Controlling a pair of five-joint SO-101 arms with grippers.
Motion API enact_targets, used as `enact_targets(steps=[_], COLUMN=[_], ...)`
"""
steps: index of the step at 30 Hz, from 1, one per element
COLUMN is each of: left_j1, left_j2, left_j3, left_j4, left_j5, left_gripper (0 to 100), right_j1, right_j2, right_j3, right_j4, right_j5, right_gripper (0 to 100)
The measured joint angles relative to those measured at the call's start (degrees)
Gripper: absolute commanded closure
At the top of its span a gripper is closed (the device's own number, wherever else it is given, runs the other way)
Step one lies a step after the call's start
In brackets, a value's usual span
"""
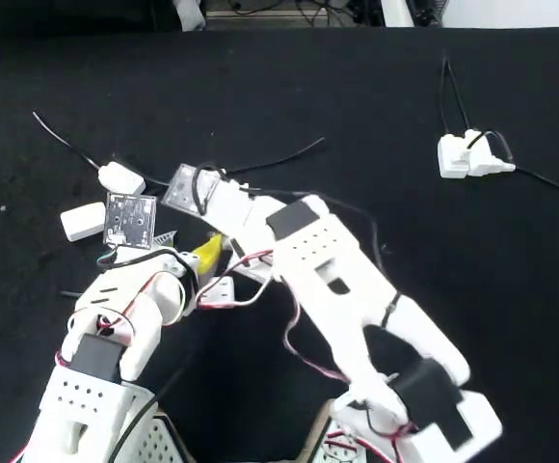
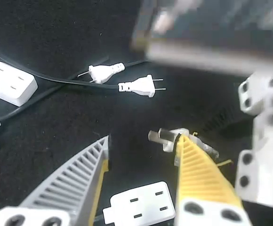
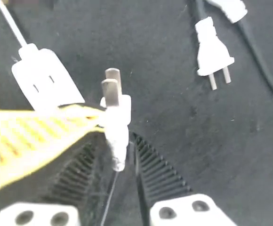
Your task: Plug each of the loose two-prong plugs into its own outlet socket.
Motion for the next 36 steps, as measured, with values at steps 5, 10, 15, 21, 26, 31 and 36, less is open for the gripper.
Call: enact_targets(steps=[5, 10, 15, 21, 26, 31, 36], left_j1=[-0.09, -0.18, -0.18, -0.26, -0.26, -0.44, -2.64], left_j2=[0.0, 0.0, -0.53, -0.18, 0.0, 0.0, 0.0], left_j3=[0.0, 0.0, 0.97, 1.58, 1.67, 1.67, 1.67], left_j4=[0.09, 0.09, 0.09, 0.0, 0.0, 0.0, 0.09], left_j5=[0.0, -0.44, -2.02, -2.11, -2.02, -2.11, -2.11], left_gripper=[77, 77, 77, 77, 77, 77, 77], right_j1=[-2.11, -3.25, -3.25, -3.25, -3.25, -3.25, -4.48], right_j2=[-2.99, -3.08, -3.16, -10.11, -12.84, -13.19, -13.19], right_j3=[0.44, 0.44, 0.53, 0.53, 0.53, 2.2, 4.66], right_j4=[2.64, 3.25, 3.52, 5.63, 5.8, 5.8, 5.71], right_j5=[-0.62, -2.02, -2.2, -2.37, -4.57, -4.75, -4.84], right_gripper=[98.8, 98.8, 98.8, 98.8, 98.8, 98.8, 98.8])
